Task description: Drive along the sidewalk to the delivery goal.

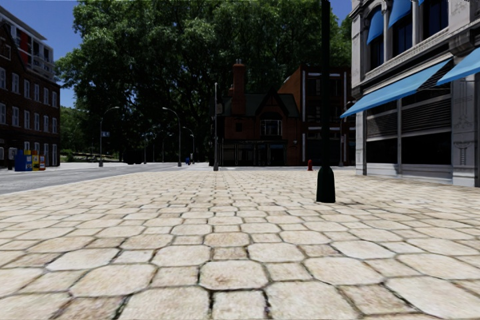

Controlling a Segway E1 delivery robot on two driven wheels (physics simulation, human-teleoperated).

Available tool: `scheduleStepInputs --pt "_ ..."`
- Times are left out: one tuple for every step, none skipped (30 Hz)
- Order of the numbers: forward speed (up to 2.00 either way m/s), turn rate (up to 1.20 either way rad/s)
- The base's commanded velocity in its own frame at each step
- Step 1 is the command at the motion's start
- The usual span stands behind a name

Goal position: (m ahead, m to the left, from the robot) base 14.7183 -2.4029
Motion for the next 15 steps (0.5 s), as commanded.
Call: scheduleStepInputs --pt "2.00 0.00" --pt "2.00 0.00" --pt "2.00 0.00" --pt "2.00 0.00" --pt "2.00 0.00" --pt "2.00 0.00" --pt "2.00 0.00" --pt "2.00 0.00" --pt "2.00 0.00" --pt "2.00 0.00" --pt "2.00 0.00" --pt "2.00 0.00" --pt "2.00 0.00" --pt "2.00 0.00" --pt "2.00 0.00"
